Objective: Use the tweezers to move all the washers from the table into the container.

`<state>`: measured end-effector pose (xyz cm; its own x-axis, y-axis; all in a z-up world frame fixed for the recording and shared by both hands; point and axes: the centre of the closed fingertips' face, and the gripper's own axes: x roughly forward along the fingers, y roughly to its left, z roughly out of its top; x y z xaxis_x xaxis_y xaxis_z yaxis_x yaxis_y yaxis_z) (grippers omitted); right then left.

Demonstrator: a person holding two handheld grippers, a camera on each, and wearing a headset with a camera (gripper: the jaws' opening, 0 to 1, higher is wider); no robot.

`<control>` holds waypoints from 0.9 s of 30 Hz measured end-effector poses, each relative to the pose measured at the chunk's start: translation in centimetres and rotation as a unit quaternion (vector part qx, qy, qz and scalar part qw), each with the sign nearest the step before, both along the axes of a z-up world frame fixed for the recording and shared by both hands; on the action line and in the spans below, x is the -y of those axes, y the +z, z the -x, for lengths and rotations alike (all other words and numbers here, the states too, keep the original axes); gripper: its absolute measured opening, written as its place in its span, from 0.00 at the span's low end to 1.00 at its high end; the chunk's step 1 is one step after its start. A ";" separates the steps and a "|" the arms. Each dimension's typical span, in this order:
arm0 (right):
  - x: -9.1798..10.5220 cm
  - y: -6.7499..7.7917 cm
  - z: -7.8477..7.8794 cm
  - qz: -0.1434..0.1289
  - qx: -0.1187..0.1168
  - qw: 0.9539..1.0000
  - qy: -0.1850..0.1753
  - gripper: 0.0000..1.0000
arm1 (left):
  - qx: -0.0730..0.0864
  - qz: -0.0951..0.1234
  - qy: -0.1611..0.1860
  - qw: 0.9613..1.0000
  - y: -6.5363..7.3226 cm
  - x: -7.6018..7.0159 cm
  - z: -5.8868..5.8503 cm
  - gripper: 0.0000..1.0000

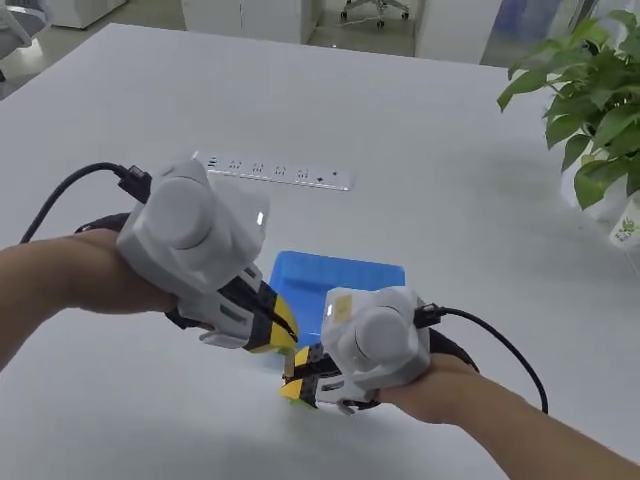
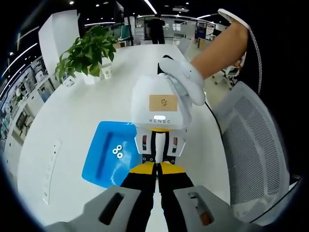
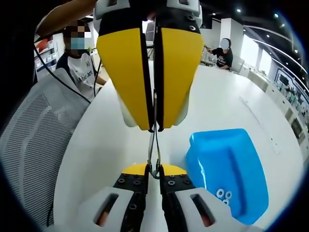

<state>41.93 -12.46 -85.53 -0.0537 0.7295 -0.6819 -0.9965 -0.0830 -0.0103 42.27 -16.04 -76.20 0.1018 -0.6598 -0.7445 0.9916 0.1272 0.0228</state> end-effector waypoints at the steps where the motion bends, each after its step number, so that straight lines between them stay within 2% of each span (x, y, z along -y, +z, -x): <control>1: 0.0 0.3 -0.1 0.001 0.003 1.000 0.001 0.11 | 0.001 0.001 0.001 1.000 0.3 0.0 -0.1 0.05; 9: 0.0 2.1 -0.8 -0.006 0.011 1.000 -0.001 0.11 | 0.011 0.003 -0.002 1.000 2.3 0.0 -0.7 0.05; 15: 0.1 4.2 -2.0 -0.016 0.027 0.999 -0.006 0.11 | 0.025 0.009 -0.008 1.000 4.2 0.6 -1.6 0.05; 27: 0.8 5.8 -5.3 -0.023 0.046 0.998 -0.023 0.11 | 0.044 0.006 -0.024 0.999 5.6 1.6 -4.4 0.05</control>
<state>47.22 -13.29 -79.76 0.0417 0.7606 -0.6479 -0.9938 -0.0351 -0.1052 46.64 -17.65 -70.57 0.1340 -0.6748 -0.7257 0.9909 0.0795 0.1091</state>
